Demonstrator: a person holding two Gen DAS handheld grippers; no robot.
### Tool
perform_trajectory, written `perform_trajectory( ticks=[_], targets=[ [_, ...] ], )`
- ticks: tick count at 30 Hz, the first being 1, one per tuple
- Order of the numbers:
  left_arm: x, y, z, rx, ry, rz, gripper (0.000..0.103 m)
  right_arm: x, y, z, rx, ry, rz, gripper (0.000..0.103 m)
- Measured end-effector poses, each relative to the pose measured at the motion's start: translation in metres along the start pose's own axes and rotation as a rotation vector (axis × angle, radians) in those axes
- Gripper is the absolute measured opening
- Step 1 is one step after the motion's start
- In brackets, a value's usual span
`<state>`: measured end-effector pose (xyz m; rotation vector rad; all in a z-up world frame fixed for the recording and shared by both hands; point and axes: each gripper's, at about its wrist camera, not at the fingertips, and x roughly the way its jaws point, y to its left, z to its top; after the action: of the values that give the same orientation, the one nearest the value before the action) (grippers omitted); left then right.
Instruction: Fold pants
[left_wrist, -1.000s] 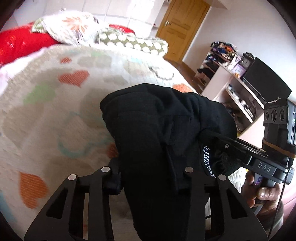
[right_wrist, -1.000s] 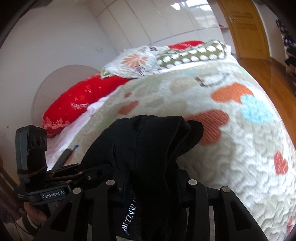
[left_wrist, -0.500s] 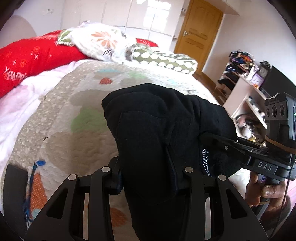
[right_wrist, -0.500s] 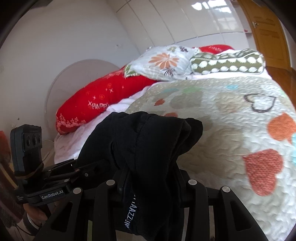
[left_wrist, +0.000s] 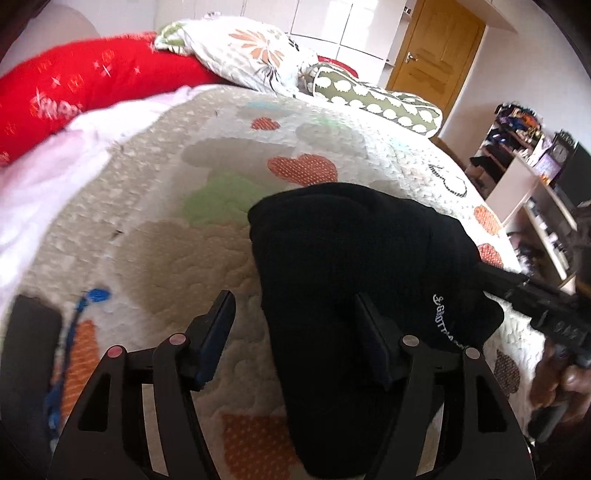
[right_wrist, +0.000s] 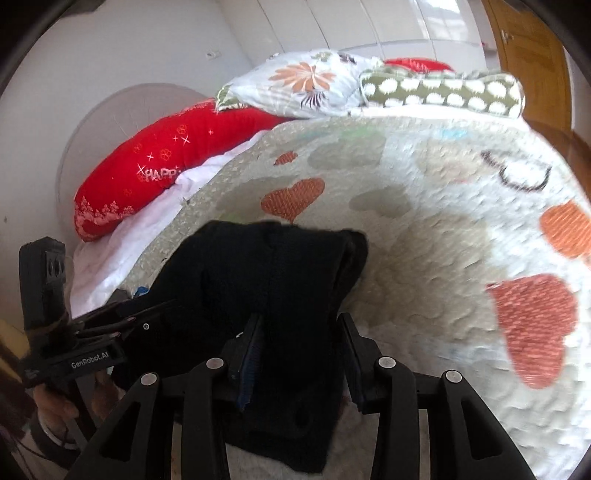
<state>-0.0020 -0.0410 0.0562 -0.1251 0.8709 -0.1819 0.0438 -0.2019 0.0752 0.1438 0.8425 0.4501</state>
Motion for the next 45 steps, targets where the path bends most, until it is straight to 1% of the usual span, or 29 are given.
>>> perform_trajectory(
  ticks=[2, 4, 6, 10, 14, 17, 18, 20, 23, 25, 28, 30, 31, 33, 35, 36, 38, 39, 40, 41, 42, 45],
  targets=[
    [-0.009, -0.003, -0.001, 0.017, -0.021, 0.020, 0.066, -0.012, 0.005, 0.004, -0.013, -0.036, -0.005, 0.038],
    [-0.016, -0.005, -0.003, 0.015, -0.034, 0.021, 0.066, -0.020, 0.011, 0.011, -0.016, -0.069, 0.009, 0.038],
    [-0.021, -0.006, -0.004, 0.010, -0.043, 0.015, 0.066, -0.019, 0.018, 0.017, -0.025, -0.076, 0.015, 0.038],
    [-0.023, -0.009, -0.009, 0.016, -0.041, 0.041, 0.066, -0.004, 0.034, 0.025, -0.068, -0.056, 0.019, 0.038],
    [-0.015, -0.011, -0.014, 0.023, -0.026, 0.049, 0.066, 0.016, 0.037, 0.026, -0.077, -0.018, 0.015, 0.038],
    [-0.008, -0.007, -0.020, 0.018, -0.026, 0.055, 0.066, 0.030, 0.031, 0.025, -0.063, 0.001, -0.016, 0.038],
    [-0.006, -0.005, -0.021, 0.009, -0.027, 0.048, 0.067, 0.037, 0.025, 0.024, -0.049, 0.014, -0.049, 0.038],
    [-0.004, -0.001, -0.023, -0.004, -0.038, 0.042, 0.074, 0.046, 0.016, 0.023, -0.027, 0.029, -0.055, 0.038],
    [0.000, 0.004, -0.027, -0.028, -0.044, 0.032, 0.077, 0.057, 0.005, 0.019, 0.017, 0.046, -0.037, 0.043],
    [-0.002, 0.005, -0.028, -0.049, -0.040, 0.030, 0.077, 0.052, 0.010, 0.021, -0.001, 0.050, -0.048, 0.043],
    [-0.012, 0.001, -0.028, -0.044, -0.042, 0.057, 0.077, 0.029, 0.021, 0.021, -0.051, 0.034, -0.071, 0.042],
    [-0.024, -0.003, -0.031, -0.036, -0.062, 0.068, 0.077, 0.010, 0.030, 0.016, -0.086, 0.010, -0.053, 0.043],
    [-0.030, -0.005, -0.033, -0.034, -0.071, 0.075, 0.077, 0.002, 0.035, 0.011, -0.117, 0.014, -0.027, 0.044],
    [-0.037, -0.007, -0.037, -0.035, -0.082, 0.088, 0.077, 0.001, 0.040, 0.001, -0.160, 0.056, -0.017, 0.044],
    [-0.043, -0.010, -0.043, -0.042, -0.082, 0.099, 0.077, 0.015, 0.039, -0.016, -0.195, 0.143, -0.025, 0.044],
    [-0.047, -0.012, -0.046, -0.042, -0.081, 0.106, 0.077, 0.022, 0.037, -0.023, -0.209, 0.159, -0.033, 0.044],
    [-0.059, -0.016, -0.051, -0.023, -0.095, 0.128, 0.077, 0.023, 0.030, -0.029, -0.210, 0.135, -0.064, 0.044],
    [-0.065, -0.018, -0.053, -0.008, -0.110, 0.144, 0.077, 0.021, 0.027, -0.027, -0.185, 0.148, -0.081, 0.044],
    [-0.073, -0.021, -0.054, 0.006, -0.130, 0.162, 0.077, 0.013, 0.024, -0.023, -0.139, 0.155, -0.077, 0.044],
    [-0.080, -0.023, -0.055, 0.014, -0.149, 0.181, 0.077, 0.006, 0.023, -0.020, -0.117, 0.138, -0.068, 0.044],
    [-0.086, -0.024, -0.055, 0.015, -0.165, 0.191, 0.077, -0.006, 0.024, -0.017, -0.104, 0.102, -0.063, 0.044],
    [-0.100, -0.029, -0.054, 0.002, -0.204, 0.202, 0.077, -0.047, 0.035, -0.010, -0.097, -0.028, -0.097, 0.046]
  ],
)
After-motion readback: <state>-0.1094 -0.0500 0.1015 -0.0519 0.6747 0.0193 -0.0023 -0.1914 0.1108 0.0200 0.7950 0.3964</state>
